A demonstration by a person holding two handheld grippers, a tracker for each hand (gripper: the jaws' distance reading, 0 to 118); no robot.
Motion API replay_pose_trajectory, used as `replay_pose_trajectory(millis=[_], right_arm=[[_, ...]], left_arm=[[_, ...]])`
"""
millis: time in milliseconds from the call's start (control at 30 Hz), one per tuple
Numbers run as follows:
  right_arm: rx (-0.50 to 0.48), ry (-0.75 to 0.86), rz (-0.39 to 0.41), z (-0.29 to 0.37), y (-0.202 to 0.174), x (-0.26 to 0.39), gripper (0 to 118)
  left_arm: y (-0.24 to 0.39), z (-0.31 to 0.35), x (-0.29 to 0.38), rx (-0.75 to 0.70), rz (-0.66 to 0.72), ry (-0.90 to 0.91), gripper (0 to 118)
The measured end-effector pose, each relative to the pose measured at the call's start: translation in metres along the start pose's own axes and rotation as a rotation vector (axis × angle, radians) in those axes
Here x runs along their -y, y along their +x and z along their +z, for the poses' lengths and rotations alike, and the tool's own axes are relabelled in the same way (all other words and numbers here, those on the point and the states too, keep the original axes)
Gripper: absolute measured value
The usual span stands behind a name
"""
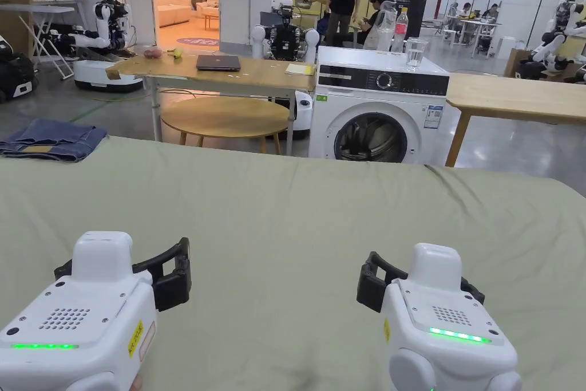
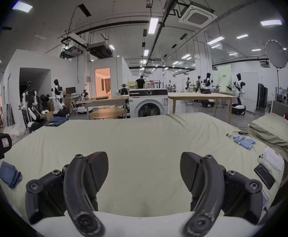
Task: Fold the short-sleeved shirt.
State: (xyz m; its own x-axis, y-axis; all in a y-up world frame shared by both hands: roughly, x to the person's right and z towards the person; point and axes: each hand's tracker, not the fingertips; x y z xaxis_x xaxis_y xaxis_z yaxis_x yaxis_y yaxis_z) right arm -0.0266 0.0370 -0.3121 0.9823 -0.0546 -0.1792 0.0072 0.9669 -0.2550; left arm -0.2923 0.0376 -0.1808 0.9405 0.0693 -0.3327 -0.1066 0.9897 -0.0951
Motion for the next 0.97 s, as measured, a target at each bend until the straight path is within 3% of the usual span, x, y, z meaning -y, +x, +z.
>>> replay_pose_trajectory(millis=[967], right_arm=[[-0.024,-0.041,0.018,-0.0005,-0.0013,0.0043,89]], left_arm=[[0.0026,-0.0078,0.0029,0.034,-0.032,-0.025,84]])
